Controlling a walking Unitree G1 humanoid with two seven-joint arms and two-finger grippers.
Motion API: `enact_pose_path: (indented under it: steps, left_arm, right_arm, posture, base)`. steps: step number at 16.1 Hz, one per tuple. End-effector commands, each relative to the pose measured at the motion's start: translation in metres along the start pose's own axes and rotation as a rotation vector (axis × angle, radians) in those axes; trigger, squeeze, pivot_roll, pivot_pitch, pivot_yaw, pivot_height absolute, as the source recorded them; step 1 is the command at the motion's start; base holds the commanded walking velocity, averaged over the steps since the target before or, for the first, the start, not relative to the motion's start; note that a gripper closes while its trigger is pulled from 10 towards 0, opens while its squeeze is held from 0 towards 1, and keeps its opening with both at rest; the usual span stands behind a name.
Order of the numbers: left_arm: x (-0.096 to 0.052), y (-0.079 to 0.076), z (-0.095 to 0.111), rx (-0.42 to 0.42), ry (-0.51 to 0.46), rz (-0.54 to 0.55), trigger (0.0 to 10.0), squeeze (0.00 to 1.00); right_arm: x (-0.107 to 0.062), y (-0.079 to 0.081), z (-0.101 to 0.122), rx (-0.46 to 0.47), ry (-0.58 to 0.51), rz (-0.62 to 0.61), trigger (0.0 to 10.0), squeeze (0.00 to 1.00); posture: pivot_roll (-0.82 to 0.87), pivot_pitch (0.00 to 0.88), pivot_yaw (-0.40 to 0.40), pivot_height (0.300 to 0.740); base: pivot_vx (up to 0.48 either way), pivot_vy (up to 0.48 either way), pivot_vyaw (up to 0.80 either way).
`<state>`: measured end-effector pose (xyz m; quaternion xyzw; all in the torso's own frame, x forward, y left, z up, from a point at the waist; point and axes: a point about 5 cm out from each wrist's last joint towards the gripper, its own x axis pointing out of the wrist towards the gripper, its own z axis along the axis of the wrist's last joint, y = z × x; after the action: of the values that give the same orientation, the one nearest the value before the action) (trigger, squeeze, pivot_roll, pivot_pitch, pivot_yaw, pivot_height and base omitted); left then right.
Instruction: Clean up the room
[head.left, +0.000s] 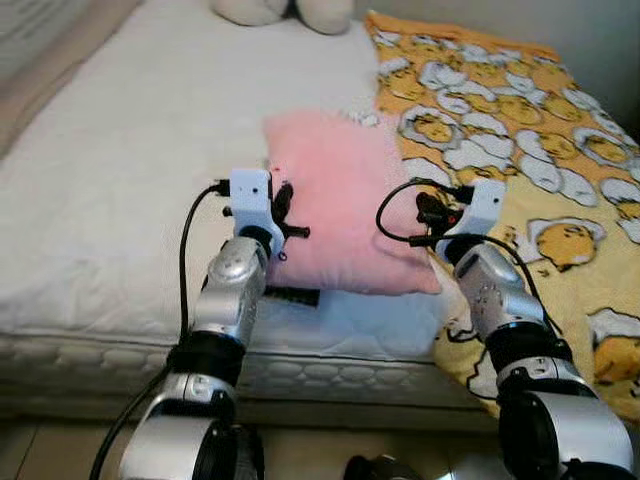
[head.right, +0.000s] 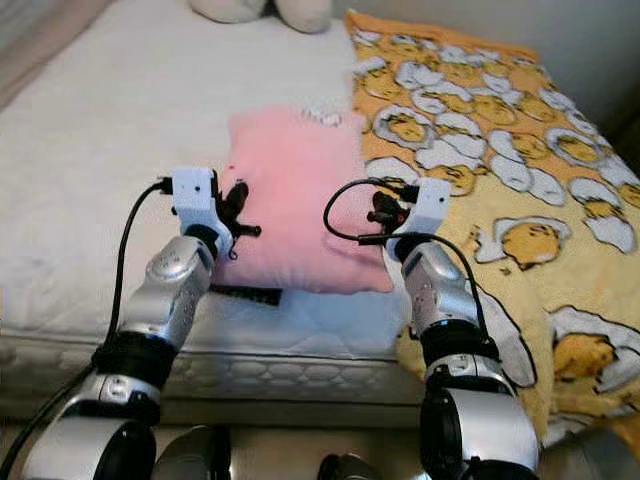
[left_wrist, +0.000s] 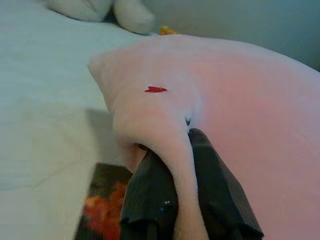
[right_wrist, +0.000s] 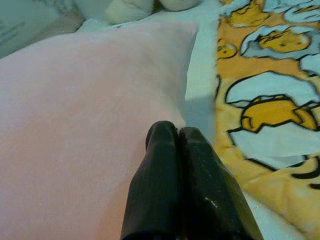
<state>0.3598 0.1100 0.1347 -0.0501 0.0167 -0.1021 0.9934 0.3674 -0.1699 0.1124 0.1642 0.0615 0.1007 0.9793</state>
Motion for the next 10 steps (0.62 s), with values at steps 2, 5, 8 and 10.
enact_pose_path:
  steps: [2, 5, 8, 10]
  left_arm:
    - [0.0017, 0.0025, 0.0156, 0.04, -0.055, 0.02, 0.0, 0.0]
    - [0.0043, 0.0055, 0.0222, 0.075, -0.065, 0.041, 0.0, 0.0]
    - [0.0035, 0.0039, 0.0205, 0.084, -0.056, 0.047, 0.9, 0.0]
    - [0.0038, 0.0047, 0.0196, 0.088, -0.05, 0.06, 10.0, 0.0]
  right_arm:
    - [-0.0018, -0.0106, 0.011, -0.013, -0.053, -0.038, 0.0, 0.03]
    - [-0.0011, -0.0104, 0.0115, -0.017, -0.064, -0.042, 0.0, 0.07]
    - [-0.0013, -0.0133, 0.0113, -0.018, -0.065, -0.05, 0.0, 0.06]
    - [-0.0021, -0.0151, 0.0095, -0.038, -0.058, -0.073, 0.0, 0.0]
  posture:
    - [0.08, 0.0, -0.099, 0.74]
    - [0.07, 0.0, -0.097, 0.74]
    - [0.07, 0.0, -0.094, 0.74]
    - [0.06, 0.0, -0.092, 0.74]
  base:
    - [0.0, 0.0, 0.43]
    - [0.0, 0.0, 0.27]
    - [0.0, 0.0, 0.13]
    - [0.0, 0.0, 0.22]
